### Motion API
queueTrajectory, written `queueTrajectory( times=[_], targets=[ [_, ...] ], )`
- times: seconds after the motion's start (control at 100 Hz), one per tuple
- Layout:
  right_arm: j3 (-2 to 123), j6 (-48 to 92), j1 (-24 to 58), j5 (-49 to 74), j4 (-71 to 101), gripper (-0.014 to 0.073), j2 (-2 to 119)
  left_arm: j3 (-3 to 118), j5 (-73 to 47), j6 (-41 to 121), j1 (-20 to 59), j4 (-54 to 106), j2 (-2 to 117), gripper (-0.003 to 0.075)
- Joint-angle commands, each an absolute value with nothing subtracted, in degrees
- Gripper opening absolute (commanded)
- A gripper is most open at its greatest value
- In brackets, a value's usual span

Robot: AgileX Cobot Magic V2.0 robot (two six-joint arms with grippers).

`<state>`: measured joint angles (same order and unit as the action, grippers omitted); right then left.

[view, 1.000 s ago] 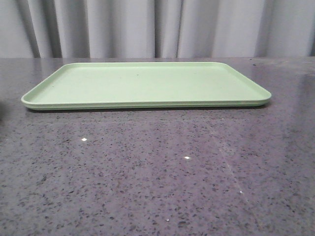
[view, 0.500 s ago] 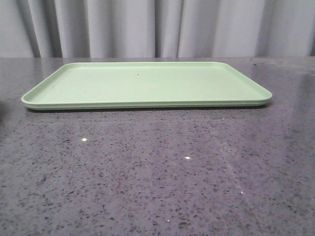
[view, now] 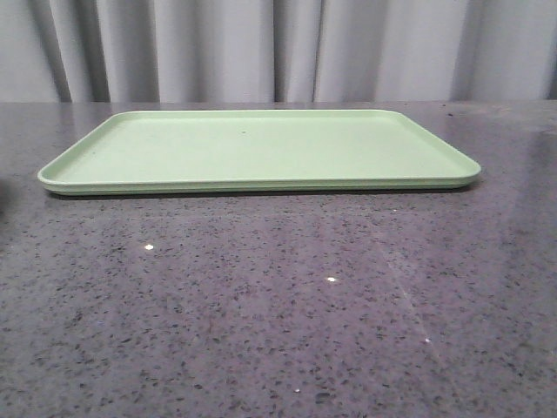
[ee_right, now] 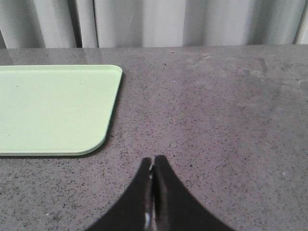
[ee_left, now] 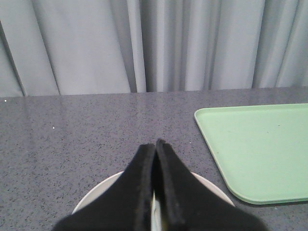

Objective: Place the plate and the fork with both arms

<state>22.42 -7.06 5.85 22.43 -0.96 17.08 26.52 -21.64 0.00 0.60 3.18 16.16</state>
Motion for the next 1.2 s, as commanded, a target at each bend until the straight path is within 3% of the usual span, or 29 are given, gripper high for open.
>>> queueTrajectory(
  times=[0.0,0.43,0.57,0.72,0.79,1.19],
  targets=[
    [27.5,-6.5,5.6,20.8,-0.8,-0.0100,22.0,31.1,-19.6,-0.6,0.4,3.6,21.1,-0.0021],
    [37.3,-6.5,5.6,28.1,-0.8,-0.0090,34.5,39.0,-22.2,-0.6,0.4,3.6,37.0,-0.0015],
    [37.3,-6.5,5.6,29.0,-0.8,0.0076,34.8,39.3,-22.3,-0.6,0.4,3.8,38.1,0.0099],
    [37.3,-6.5,5.6,30.0,-0.8,0.0377,34.8,39.3,-22.2,-0.6,0.4,3.8,38.1,0.0350],
    [37.3,-6.5,5.6,30.2,-0.8,0.0465,34.8,39.3,-22.2,-0.6,0.4,3.8,38.1,0.0435],
    [37.3,-6.5,5.6,30.9,-0.5,0.0486,34.8,39.7,-23.1,-0.6,0.4,3.9,38.1,0.0438]
  ],
)
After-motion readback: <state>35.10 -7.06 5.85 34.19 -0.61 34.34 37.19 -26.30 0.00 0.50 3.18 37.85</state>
